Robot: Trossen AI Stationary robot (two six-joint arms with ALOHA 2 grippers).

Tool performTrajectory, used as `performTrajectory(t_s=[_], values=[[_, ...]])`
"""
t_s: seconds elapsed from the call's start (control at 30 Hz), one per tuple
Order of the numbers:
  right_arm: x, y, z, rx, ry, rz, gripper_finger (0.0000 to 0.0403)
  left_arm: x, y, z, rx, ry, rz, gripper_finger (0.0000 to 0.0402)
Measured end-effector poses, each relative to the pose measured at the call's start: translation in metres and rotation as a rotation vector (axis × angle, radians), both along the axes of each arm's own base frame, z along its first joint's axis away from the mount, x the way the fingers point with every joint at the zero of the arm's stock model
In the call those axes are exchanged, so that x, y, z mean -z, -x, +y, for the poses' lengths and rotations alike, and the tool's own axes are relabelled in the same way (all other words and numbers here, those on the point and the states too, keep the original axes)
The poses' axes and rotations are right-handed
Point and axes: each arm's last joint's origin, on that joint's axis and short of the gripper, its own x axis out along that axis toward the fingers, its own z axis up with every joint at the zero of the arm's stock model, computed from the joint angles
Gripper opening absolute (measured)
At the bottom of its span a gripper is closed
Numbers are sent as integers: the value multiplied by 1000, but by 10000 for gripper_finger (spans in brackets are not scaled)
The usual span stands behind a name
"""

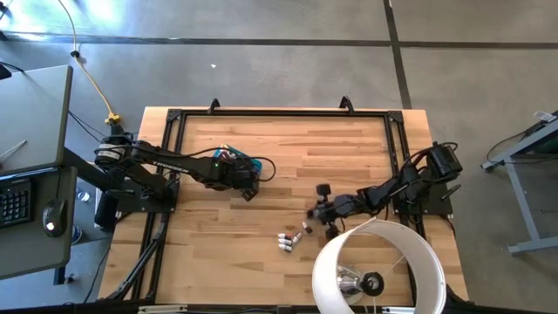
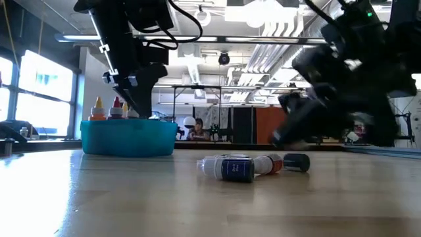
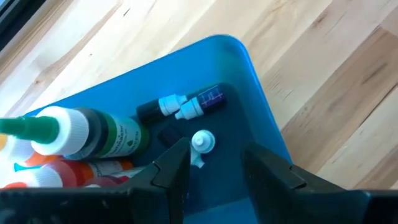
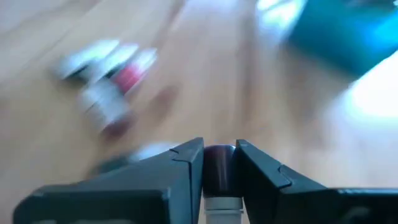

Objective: Pick & Place food coloring
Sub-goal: Put the small red food coloring bottle into the blue bin

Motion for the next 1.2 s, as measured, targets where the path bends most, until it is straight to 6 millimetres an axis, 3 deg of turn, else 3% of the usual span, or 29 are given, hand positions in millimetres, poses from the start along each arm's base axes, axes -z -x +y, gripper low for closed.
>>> performTrajectory(t_s=[0.2, 0.33, 0.47, 0.67, 0.83, 1.0, 1.2], values=[[-30, -23, -31, 304, 37, -274, 79, 0, 0, 0, -1, -3, -6, 135], [-59, -57, -57, 324, -57, -389, 77, -1, -2, 0, -5, -13, -19, 135], [-69, -102, -76, 301, -57, -340, 81, -1, 4, 1, -7, -20, 30, 135], [-54, -166, -95, 395, 68, -204, 82, -17, 22, -7, -44, -8, 17, 135], [-45, -202, -110, 360, 46, -165, 82, -40, 38, -28, 18, -36, -89, 135], [-33, -226, -122, 252, -38, -131, 86, -52, 44, -47, 72, -107, -194, 135], [-36, -232, -121, 231, -44, -3, 128, -51, 43, -58, 107, -112, -213, 135]])
